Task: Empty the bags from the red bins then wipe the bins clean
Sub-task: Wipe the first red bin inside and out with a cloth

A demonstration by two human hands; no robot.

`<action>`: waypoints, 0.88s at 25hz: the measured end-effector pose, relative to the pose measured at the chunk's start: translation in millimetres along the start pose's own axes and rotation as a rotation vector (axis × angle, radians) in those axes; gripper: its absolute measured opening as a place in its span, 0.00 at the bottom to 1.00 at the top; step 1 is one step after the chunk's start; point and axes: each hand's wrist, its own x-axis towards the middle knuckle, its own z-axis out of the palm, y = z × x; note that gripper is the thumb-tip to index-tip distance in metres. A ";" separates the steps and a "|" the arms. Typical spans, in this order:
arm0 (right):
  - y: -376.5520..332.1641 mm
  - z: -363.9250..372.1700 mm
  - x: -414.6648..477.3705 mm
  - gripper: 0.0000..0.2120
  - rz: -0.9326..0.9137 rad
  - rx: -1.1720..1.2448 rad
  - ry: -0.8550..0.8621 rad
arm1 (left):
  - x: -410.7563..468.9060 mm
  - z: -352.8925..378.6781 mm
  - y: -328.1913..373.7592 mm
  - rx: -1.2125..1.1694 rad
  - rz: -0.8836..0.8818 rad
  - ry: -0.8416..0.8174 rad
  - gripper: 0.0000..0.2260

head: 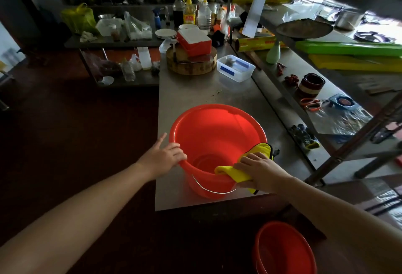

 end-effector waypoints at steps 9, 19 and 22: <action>-64.2 6.6 29.5 0.32 0.166 -0.057 0.028 | 21.9 5.0 78.0 -0.208 0.035 0.011 0.20; -6.2 1.1 10.7 0.32 0.034 0.017 -0.074 | 13.8 -3.3 2.3 -0.138 0.083 -0.065 0.22; -14.0 -11.0 12.7 0.39 0.050 0.107 -0.210 | 17.1 -9.3 25.5 -0.120 0.129 -0.154 0.25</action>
